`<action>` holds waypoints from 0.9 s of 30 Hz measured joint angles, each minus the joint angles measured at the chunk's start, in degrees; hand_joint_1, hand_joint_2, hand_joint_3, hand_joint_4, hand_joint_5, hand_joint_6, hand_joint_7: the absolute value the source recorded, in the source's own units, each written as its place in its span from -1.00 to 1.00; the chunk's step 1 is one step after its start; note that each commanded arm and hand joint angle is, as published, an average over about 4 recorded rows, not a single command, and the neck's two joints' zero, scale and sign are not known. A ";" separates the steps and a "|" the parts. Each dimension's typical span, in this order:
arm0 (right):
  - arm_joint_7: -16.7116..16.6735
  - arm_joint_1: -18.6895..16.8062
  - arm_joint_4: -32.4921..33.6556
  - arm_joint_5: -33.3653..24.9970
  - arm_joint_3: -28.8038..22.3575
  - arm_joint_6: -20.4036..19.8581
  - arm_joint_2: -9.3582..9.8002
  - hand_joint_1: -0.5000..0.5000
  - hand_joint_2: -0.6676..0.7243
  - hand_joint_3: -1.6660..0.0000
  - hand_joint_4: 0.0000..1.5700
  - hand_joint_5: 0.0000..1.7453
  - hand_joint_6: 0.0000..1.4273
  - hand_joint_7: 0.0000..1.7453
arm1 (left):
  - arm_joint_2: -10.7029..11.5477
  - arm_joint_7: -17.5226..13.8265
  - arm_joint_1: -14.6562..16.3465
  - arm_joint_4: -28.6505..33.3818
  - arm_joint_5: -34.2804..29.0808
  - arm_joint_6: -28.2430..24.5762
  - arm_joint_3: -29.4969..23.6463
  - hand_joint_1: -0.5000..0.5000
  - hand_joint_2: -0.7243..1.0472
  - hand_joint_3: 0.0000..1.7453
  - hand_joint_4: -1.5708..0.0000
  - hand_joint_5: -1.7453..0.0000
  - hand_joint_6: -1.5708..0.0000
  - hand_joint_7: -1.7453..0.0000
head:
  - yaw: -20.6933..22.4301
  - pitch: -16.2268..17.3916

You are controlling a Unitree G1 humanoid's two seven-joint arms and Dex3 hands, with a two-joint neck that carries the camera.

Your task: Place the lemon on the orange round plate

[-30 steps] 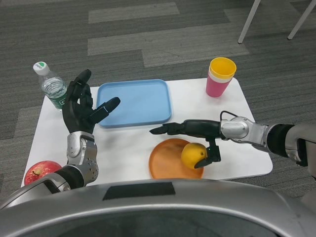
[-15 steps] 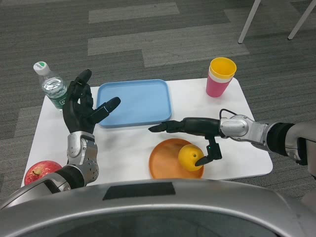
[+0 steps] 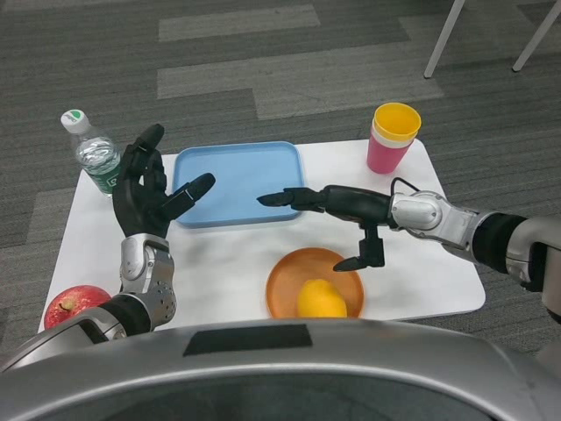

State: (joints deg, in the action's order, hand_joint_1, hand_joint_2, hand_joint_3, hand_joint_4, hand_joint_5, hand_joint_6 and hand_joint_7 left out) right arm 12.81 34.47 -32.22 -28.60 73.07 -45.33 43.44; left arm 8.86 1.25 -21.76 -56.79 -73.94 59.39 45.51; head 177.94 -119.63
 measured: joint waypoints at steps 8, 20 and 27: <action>-1.16 -0.89 -0.16 -0.01 -2.26 -0.26 -0.01 -0.92 -0.16 -0.64 -1.00 -1.00 -1.00 -1.00 | -0.29 0.00 0.00 -0.01 0.00 0.00 0.00 1.00 0.30 -0.90 1.00 0.76 0.27 0.28 | -0.24 -0.14; -7.31 -5.09 -1.62 -0.21 -12.05 -2.72 -0.38 -0.92 -0.50 -0.48 -1.00 -1.00 -1.00 -1.00 | -0.87 -0.02 0.01 0.02 0.01 -0.06 0.00 1.00 0.30 -0.90 1.00 0.76 0.27 0.32 | -1.91 -3.13; -15.17 -9.49 -2.02 -2.25 -22.92 -8.40 -2.27 -0.92 -0.75 -0.43 -1.00 -1.00 -1.00 -1.00 | -1.22 -0.06 -0.02 0.52 0.12 -0.11 -0.20 1.00 0.30 -0.90 1.00 0.76 0.27 0.28 | -2.96 -5.93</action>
State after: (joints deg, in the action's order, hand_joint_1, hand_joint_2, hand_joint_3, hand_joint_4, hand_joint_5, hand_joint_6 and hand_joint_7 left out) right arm -2.36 24.98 -34.23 -30.85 50.14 -53.73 41.16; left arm 7.63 1.19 -21.78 -56.26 -73.82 59.27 45.31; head 174.98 -125.56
